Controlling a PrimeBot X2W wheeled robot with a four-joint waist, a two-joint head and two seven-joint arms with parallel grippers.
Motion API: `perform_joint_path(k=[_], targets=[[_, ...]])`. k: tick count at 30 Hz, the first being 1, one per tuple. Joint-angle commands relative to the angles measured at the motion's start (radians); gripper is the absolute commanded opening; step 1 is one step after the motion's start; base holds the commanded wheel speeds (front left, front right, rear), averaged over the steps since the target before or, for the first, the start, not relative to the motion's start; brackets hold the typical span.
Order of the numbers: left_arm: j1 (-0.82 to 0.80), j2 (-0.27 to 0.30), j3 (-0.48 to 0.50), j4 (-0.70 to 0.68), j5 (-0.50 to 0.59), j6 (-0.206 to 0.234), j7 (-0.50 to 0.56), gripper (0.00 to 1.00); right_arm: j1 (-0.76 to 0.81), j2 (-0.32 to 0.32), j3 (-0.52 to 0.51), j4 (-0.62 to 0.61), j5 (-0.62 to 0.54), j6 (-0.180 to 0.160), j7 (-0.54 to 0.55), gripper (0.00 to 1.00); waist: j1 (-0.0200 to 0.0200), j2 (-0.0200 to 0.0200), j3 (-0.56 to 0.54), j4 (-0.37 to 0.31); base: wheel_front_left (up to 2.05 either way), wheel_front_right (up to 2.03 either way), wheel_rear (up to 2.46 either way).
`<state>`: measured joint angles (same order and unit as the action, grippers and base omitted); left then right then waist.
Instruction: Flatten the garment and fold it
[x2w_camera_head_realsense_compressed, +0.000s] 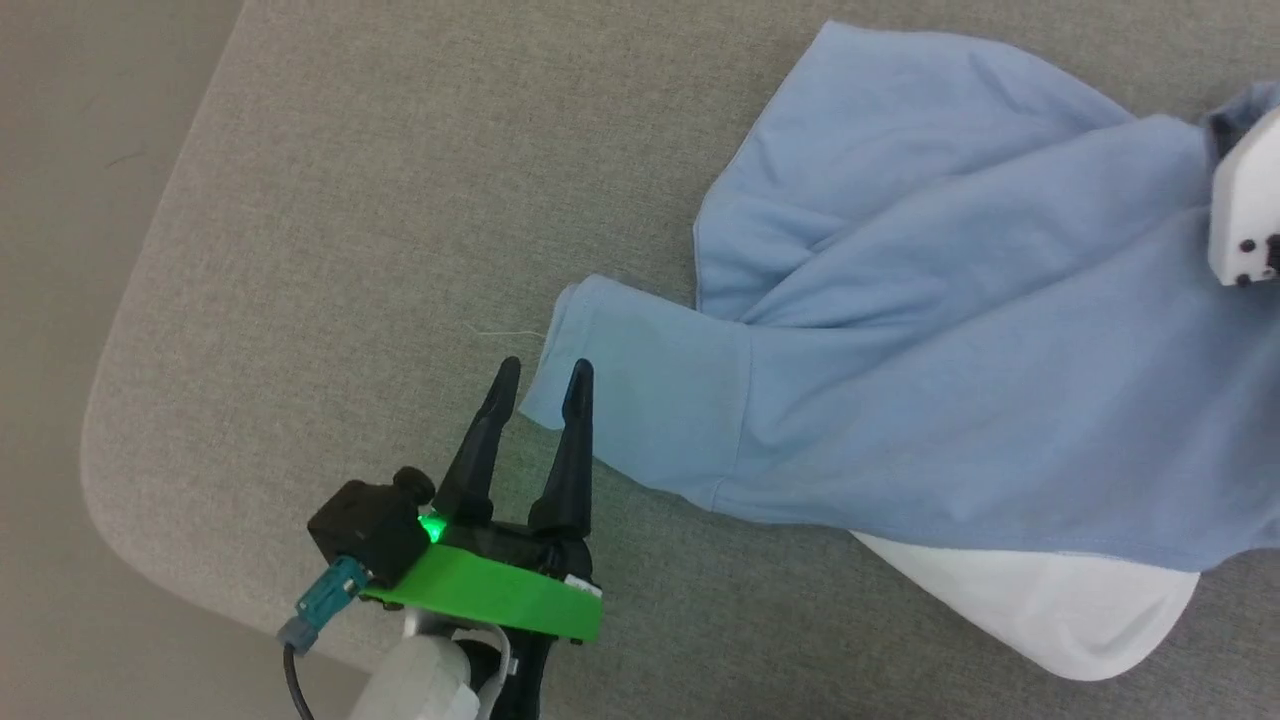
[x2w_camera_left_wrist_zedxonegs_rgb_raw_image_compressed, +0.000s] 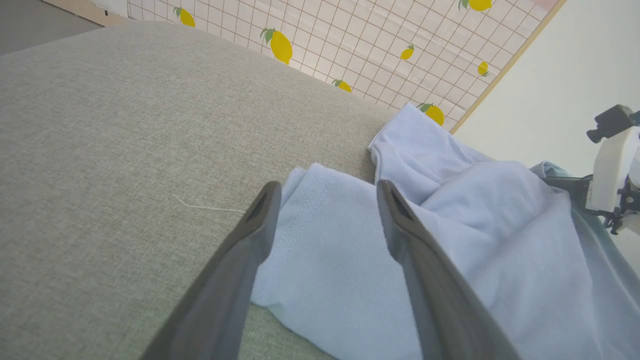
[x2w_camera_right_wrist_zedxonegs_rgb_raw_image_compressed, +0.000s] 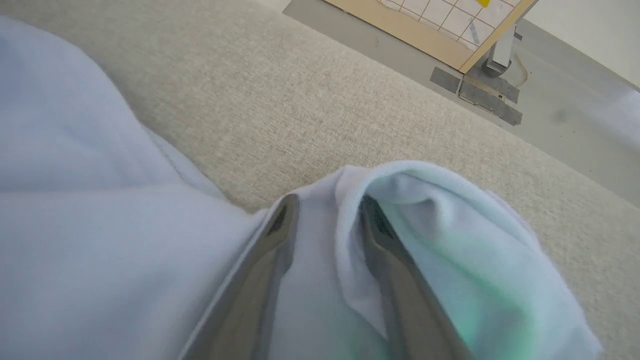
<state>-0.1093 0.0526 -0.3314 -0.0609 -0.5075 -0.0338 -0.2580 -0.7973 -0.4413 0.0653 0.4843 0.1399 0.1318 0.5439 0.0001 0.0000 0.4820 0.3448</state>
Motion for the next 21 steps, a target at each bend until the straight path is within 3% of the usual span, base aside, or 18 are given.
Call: perform_joint_path(k=[1, 7, 13, 21], targets=[[-0.007, -0.002, 0.007, 0.007, 0.007, 0.000, -0.004, 1.00, -0.014, 0.009, 0.016, 0.000, 0.022, -0.001, 0.000, 1.00, -0.0001, 0.0000, -0.048, -0.047, 0.00, 0.00, 0.00], [0.021, -0.002, 0.035, 0.019, 0.025, -0.004, -0.004, 1.00, 0.028, 0.015, 0.024, -0.110, 0.150, -0.001, 0.049, 1.00, -0.0001, 0.0000, -0.136, -0.117, 0.00, 0.00, 0.00], [0.064, -0.002, 0.074, 0.019, 0.053, -0.010, -0.004, 1.00, 0.217, 0.044, -0.096, -0.363, 0.193, -0.001, -0.027, 1.00, -0.0001, 0.0000, -0.198, -0.178, 0.00, 0.00, 0.00], [0.115, -0.002, 0.102, 0.015, 0.079, -0.025, -0.004, 1.00, 0.603, 0.268, -0.310, -0.649, 0.091, -0.001, -0.270, 1.00, -0.0001, 0.0000, -0.228, -0.228, 0.00, 0.00, 0.00]])
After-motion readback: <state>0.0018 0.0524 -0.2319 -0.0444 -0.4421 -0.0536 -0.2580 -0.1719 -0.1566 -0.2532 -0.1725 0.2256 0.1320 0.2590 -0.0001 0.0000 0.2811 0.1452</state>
